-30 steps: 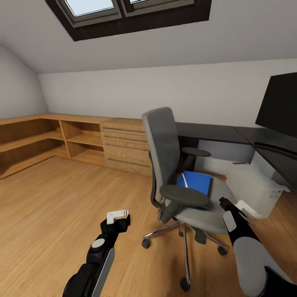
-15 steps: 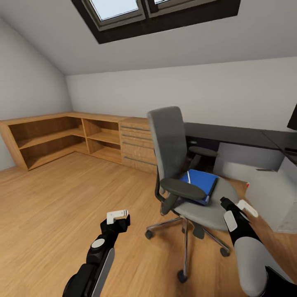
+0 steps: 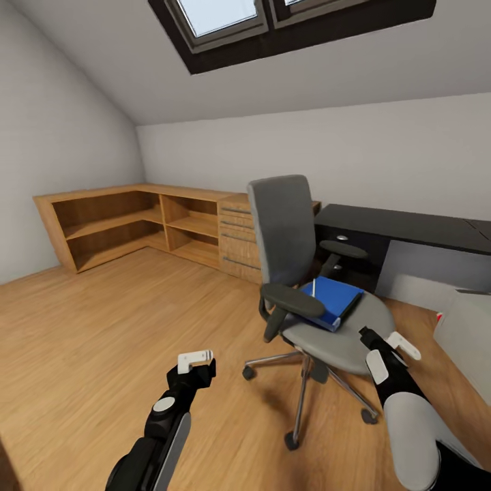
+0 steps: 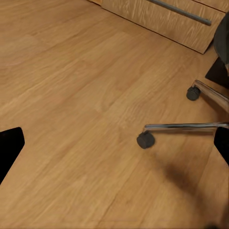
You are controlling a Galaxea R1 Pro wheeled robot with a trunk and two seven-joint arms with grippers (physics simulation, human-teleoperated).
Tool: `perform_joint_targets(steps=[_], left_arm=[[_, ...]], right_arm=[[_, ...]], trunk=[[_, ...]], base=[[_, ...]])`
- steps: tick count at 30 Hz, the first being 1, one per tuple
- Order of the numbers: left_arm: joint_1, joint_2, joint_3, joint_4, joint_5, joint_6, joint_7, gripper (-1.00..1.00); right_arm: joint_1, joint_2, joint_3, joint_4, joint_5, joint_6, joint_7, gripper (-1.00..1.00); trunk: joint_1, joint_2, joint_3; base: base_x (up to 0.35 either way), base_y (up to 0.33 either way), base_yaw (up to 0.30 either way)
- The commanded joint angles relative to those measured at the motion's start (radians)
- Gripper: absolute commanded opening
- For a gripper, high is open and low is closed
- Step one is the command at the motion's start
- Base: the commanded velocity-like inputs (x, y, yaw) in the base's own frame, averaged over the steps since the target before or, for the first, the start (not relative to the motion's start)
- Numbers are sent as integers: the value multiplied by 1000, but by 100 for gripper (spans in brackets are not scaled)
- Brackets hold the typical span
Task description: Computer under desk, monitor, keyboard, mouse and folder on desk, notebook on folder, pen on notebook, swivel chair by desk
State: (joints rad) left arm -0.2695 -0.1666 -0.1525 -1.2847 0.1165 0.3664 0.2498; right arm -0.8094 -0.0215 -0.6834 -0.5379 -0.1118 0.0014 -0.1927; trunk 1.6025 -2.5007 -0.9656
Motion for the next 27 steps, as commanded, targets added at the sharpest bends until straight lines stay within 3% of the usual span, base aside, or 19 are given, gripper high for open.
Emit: perform_joint_targets(steps=[1,9,15,27], left_arm=[[0,0,-3,-1,10,3,9,100],[0,-1,-4,-1,9,3,8,100],[0,-1,-4,-1,9,2,8,100],[0,1,-2,-1,9,2,8,100]], right_arm=[[-1,-1,1,-1,-11,0,-2,100],[-1,-4,-2,-1,-12,1,-3,100],[-1,-7,-1,-1,-63,2,-3,100],[-1,-5,-1,2,-74,5,-4,100]], trunk=[[0,0,-1],[0,0,-1],[0,0,-1],[0,0,-1]], base=[[0,0,-215],[0,0,-216],[102,0,-21],[189,0,-1]])
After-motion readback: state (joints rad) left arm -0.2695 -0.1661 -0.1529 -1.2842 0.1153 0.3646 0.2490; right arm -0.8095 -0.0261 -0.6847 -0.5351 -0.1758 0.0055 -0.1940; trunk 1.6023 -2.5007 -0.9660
